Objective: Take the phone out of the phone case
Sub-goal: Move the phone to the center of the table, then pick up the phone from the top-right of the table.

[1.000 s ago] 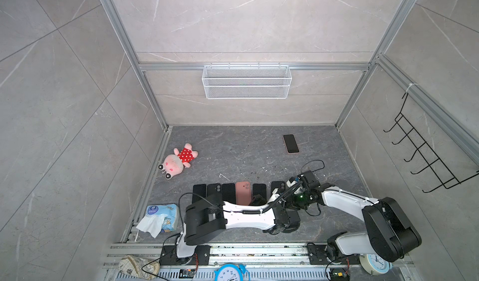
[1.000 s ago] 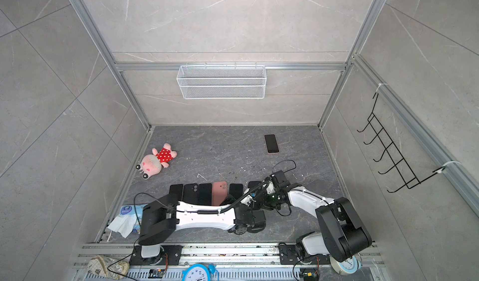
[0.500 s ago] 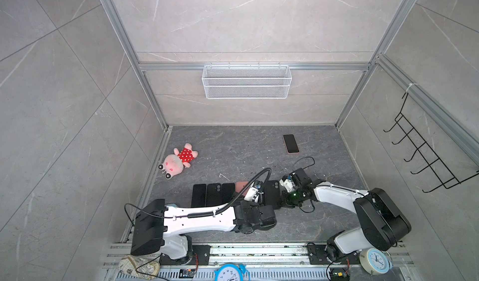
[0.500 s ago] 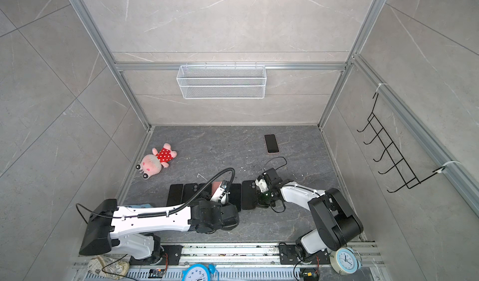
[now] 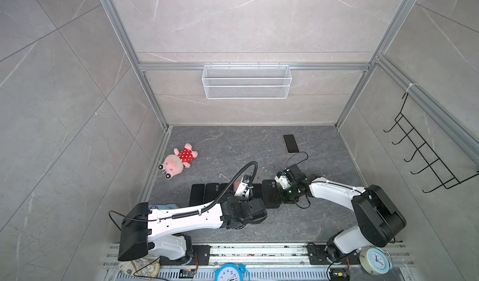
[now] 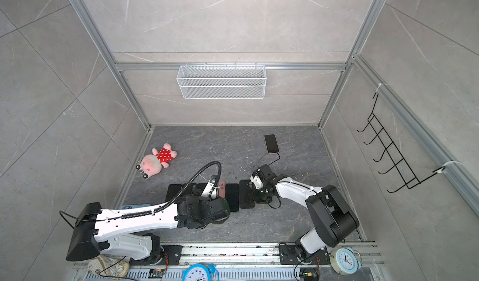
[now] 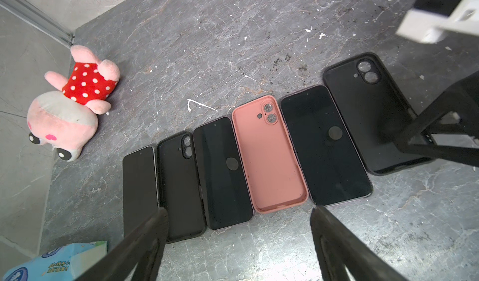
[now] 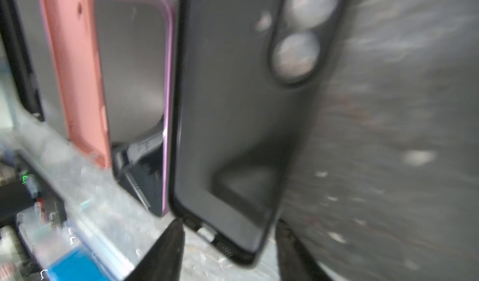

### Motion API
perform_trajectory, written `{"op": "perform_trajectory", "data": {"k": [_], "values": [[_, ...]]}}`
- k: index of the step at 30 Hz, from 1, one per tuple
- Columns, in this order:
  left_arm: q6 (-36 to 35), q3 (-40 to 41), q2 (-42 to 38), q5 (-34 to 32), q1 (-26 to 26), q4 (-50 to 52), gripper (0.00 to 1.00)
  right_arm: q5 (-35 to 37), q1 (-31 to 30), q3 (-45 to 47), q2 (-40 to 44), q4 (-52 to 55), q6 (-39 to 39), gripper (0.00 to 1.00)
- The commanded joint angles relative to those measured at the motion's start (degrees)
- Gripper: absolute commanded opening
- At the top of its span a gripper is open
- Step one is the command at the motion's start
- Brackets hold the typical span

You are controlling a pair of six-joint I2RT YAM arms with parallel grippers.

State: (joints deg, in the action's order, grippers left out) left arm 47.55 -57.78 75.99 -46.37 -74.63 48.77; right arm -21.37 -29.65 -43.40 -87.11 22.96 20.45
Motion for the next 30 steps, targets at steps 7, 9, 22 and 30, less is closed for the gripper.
{"op": "perform_trajectory", "data": {"k": [7, 9, 22, 30], "values": [[-7.3, 7.8, -11.0, 11.5, 8.7, -16.2, 0.88, 18.8, 0.4, -4.5, 18.1, 11.0, 2.4, 0.99], [-10.0, 10.9, -13.7, 17.3, 12.0, -23.3, 0.89, 23.5, 1.6, -7.7, 18.6, 12.2, 2.0, 0.99], [-16.9, 16.4, -17.3, 36.4, 18.6, -38.4, 0.89, 28.4, 13.6, -42.3, -16.3, 12.0, -13.5, 1.0], [-16.0, 16.8, -16.5, 35.7, 18.6, -39.9, 0.89, 24.4, 18.0, -59.4, -33.2, 15.1, -16.7, 1.0]]}}
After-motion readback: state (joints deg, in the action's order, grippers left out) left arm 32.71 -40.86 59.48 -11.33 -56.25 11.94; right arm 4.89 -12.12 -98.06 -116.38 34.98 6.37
